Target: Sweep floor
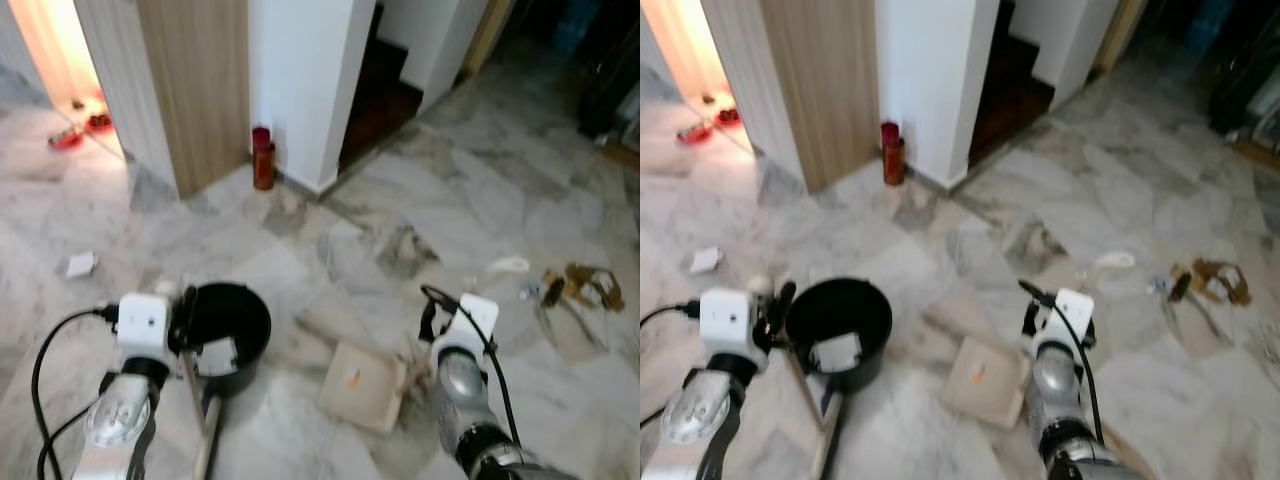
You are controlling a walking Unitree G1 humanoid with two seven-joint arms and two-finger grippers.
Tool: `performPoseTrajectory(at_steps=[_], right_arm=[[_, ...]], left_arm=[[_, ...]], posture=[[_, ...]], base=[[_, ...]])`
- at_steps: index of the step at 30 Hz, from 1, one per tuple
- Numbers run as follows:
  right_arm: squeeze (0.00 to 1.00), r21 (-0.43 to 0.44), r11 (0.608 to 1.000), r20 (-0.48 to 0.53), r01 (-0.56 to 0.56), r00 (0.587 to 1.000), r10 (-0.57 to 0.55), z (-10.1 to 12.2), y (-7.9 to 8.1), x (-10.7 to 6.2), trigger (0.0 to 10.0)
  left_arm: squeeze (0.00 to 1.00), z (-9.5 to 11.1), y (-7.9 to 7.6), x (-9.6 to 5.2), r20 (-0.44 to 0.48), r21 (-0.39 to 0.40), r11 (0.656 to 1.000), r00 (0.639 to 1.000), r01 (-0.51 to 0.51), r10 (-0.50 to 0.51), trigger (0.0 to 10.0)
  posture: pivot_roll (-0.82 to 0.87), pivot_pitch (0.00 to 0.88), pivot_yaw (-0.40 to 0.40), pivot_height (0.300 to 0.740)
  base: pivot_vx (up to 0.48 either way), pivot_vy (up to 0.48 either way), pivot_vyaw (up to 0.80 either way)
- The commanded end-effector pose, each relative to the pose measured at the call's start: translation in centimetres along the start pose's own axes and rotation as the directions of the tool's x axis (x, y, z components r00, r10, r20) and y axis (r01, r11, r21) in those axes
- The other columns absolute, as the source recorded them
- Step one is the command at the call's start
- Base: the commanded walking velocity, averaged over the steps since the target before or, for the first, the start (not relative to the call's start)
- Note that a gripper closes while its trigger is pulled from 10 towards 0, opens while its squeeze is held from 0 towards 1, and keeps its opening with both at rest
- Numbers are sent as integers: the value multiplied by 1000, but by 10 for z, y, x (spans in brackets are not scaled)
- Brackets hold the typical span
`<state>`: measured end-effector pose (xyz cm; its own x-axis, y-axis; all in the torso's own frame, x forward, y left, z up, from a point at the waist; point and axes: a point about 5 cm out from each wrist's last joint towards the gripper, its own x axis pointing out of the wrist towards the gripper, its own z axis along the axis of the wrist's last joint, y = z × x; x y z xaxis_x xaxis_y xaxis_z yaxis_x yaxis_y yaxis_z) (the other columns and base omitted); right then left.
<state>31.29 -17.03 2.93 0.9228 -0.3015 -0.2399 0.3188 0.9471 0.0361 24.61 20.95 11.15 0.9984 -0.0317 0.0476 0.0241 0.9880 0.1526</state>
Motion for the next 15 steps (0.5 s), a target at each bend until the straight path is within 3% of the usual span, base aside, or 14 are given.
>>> performPoseTrajectory(at_steps=[1,4,6,11,15], right_arm=[[0,-24,1000,40,6,999,-6,5,-7,2,10000],[0,-30,1000,57,-10,998,11,8,-8,3,10000],[0,-19,1000,57,-13,998,14,10,-10,4,10000],[0,-8,1000,75,-11,997,11,13,-10,6,10000],[0,0,1000,76,-14,997,14,13,-6,5,10000]], left_arm=[[0,-2,-5,0,3,-5,1000,1000,7,-7,10000],[0,-3,-6,2,5,-16,1000,1000,6,-6,10000],[0,-3,-7,3,3,-22,1000,1000,5,-5,10000],[0,-3,-5,3,3,-8,1000,1000,2,-2,10000],[0,-2,-2,5,9,7,1000,1000,13,-13,10000]], posture=[[252,38,-117,740],[248,36,-119,740],[250,35,-121,740],[254,32,-118,740],[265,20,-96,740]], base=[[0,0,0],[0,0,0],[0,480,0],[0,432,-800],[0,67,-786]])
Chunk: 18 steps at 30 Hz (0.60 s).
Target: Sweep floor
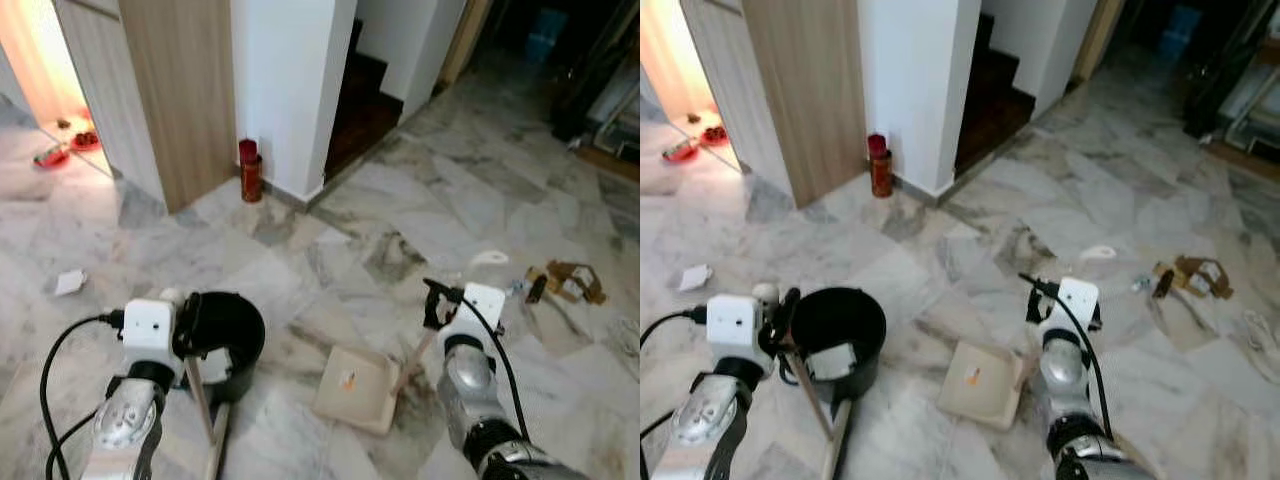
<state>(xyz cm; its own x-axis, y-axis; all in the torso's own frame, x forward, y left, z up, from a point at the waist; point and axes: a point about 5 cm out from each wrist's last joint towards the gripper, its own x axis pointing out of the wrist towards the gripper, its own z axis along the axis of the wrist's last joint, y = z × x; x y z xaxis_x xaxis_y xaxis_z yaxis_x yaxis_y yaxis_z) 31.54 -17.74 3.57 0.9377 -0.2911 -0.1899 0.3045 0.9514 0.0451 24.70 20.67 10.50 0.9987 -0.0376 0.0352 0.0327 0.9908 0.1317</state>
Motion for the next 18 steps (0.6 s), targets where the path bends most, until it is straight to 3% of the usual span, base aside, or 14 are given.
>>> performPoseTrajectory(at_steps=[1,9,18], right_arm=[[0,-4,1000,26,3,1000,-3,5,0,2,10000],[0,6,1000,51,-9,999,9,6,12,-1,10000],[0,-52,999,158,-4,987,12,21,14,1,10000]], left_arm=[[0,4,2,4,22,30,1000,1000,6,-7,10000],[0,9,11,13,39,49,998,999,32,-34,10000],[0,13,6,42,61,22,996,994,86,-88,10000]], posture=[[265,20,-96,740],[254,0,-50,740],[128,0,40,740]], base=[[0,0,-781],[0,0,-95],[0,0,0]])
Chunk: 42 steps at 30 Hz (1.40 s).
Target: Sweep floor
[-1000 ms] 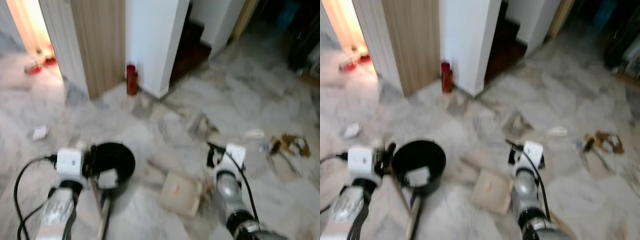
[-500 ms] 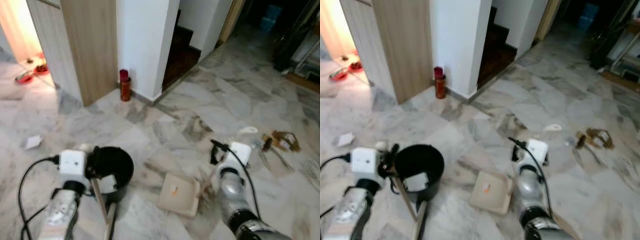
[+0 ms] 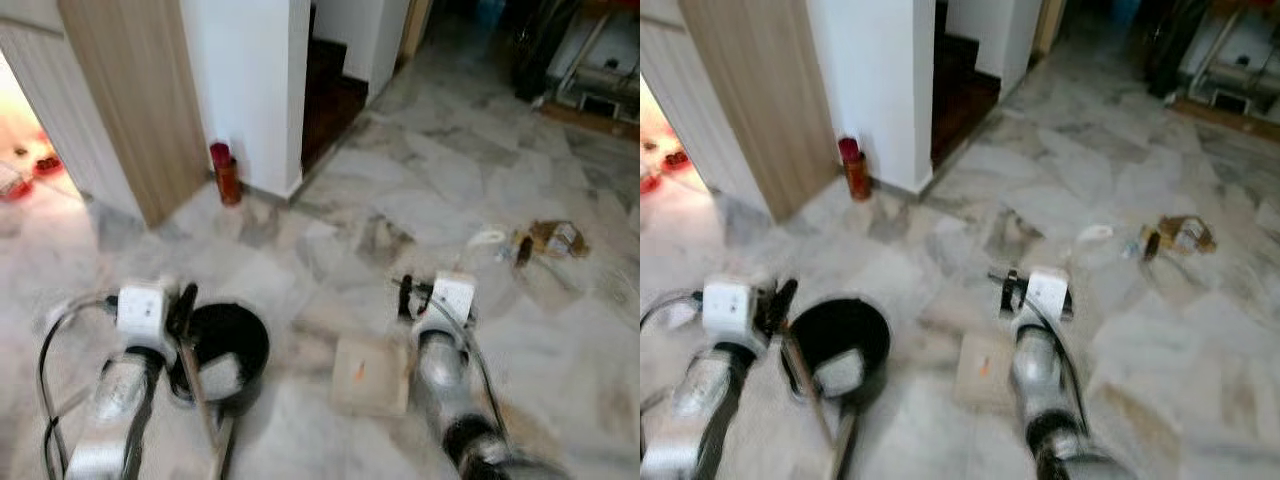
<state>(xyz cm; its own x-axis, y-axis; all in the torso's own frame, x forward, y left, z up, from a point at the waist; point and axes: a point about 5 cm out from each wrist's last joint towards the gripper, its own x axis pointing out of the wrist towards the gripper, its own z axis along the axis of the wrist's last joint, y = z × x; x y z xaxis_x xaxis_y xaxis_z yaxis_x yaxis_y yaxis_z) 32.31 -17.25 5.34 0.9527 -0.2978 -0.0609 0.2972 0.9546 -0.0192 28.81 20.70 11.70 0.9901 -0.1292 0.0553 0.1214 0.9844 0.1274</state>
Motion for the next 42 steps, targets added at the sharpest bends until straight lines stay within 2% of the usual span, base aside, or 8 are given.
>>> performPoseTrajectory(at_steps=[1,9,14,27,34,42], right_arm=[[0,11,1000,34,-3,999,3,5,5,-1,10000],[0,-24,999,72,49,996,-47,6,-11,0,10000],[0,-52,999,104,6,995,0,9,-13,0,10000],[0,-58,998,129,-13,991,20,12,-21,0,10000],[0,-63,998,132,-3,991,12,12,-29,1,10000],[0,-67,998,146,-10,989,20,16,-28,3,10000]], left_arm=[[0,2,2,3,29,28,1000,1000,5,-6,10000],[0,-2,-9,21,34,-19,999,999,40,-40,10000],[0,-4,-14,26,52,-70,997,998,28,-25,10000],[0,-7,-13,23,74,-89,996,997,-5,12,10000],[0,-7,-14,18,88,-90,996,995,-28,36,10000],[0,-8,-14,12,93,-89,995,995,-39,47,10000]], posture=[[107,0,52,740],[36,0,80,740],[24,0,58,740],[62,0,-8,740],[72,0,-33,740],[84,0,-57,740]], base=[[0,0,0],[0,0,0],[0,0,0],[0,0,0],[320,0,0],[357,0,0]])
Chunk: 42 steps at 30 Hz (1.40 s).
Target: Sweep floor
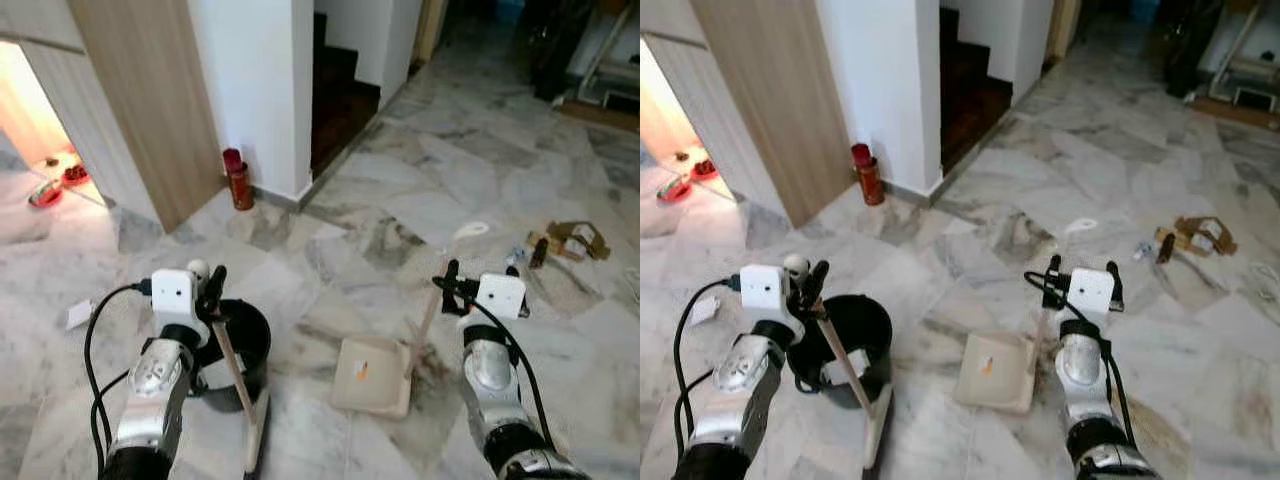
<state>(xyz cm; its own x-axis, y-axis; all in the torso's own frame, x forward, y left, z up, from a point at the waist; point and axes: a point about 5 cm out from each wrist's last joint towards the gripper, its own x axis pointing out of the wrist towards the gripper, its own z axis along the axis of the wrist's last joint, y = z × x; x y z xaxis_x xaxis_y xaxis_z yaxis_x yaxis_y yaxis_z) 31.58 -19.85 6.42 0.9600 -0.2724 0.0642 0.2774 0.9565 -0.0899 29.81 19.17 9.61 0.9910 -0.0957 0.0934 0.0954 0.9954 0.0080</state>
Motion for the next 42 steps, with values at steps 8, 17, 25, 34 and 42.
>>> performPoseTrajectory(at_steps=[8,17,25,34,42], right_arm=[[0,-13,1000,76,-23,997,24,14,4,5,10000],[0,-22,999,77,-23,997,25,14,3,4,10000],[0,-33,999,77,-2,997,4,14,1,5,10000],[1000,-43,998,39,53,998,-52,11,-6,7,10000],[0,-29,996,-16,81,997,-81,3,-9,6,10000]], left_arm=[[0,10,1,-4,61,24,1000,998,-18,17,10000],[0,11,1,-4,63,29,999,998,-17,16,10000],[0,11,2,-4,61,27,999,998,-19,17,10000],[0,11,2,-4,58,29,999,998,-18,16,10000],[0,11,2,-5,55,28,999,998,-15,14,10000]], posture=[[84,0,-62,740],[87,0,-63,740],[89,0,-62,740],[93,0,-61,740],[96,0,-61,740]], base=[[358,0,0],[105,0,0],[0,0,0],[0,0,0],[0,0,0]])
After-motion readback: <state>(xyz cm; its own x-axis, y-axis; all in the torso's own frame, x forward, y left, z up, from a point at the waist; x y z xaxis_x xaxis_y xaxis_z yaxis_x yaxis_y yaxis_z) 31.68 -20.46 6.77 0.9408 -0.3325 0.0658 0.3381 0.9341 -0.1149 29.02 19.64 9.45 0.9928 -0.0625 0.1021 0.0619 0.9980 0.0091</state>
